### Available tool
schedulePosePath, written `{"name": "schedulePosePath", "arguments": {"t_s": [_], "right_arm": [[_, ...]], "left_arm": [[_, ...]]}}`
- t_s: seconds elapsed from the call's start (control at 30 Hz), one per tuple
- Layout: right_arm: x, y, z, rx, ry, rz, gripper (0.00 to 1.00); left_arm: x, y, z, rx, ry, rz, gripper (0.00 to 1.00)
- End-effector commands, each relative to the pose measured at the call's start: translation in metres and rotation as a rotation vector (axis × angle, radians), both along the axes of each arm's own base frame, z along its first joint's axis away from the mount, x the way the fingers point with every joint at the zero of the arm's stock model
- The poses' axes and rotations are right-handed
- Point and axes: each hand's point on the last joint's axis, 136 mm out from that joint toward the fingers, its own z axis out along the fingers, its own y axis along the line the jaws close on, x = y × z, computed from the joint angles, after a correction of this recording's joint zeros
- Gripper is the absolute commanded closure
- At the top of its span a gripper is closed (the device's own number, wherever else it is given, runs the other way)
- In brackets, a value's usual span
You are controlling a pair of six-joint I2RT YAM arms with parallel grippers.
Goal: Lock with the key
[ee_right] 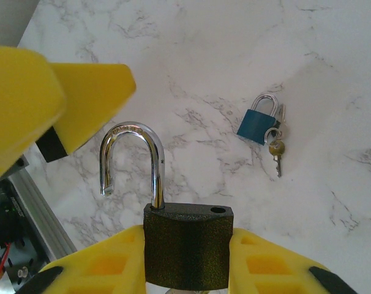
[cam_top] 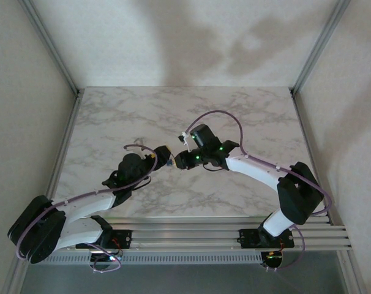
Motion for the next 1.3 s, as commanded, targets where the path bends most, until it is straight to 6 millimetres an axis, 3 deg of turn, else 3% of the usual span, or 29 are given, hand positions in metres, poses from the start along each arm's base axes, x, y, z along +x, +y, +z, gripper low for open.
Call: {"name": "schedulePosePath", "arguments": {"t_s": [0.0, 0.2, 0.63, 1.0, 1.27], "right_arm": [[-0.009, 0.007, 0.011, 0.037, -0.028, 0.053, 0.77], [-0.012, 0.009, 0.011, 0.033, -0.034, 0.068, 0.78], [-0.014, 0.012, 0.014, 0.047, -0.04, 0.08, 0.78], [-0.018, 0.014, 0.017, 0.06, -0.043, 0.096, 0.79], [-0.02, 0.014, 0.017, 0.059, -0.043, 0.104, 0.8]], "left_arm": [[0.001, -0.015, 0.025, -0.077, -0.043, -0.043, 0.22], [-0.003, -0.019, 0.025, -0.085, -0.036, -0.065, 0.39], [-0.013, -0.015, 0.007, -0.059, 0.001, -0.081, 0.61], [-0.014, -0.019, 0.002, -0.047, 0.017, -0.102, 0.63], [-0.014, -0.018, 0.0, -0.037, 0.017, -0.101, 0.72]]}}
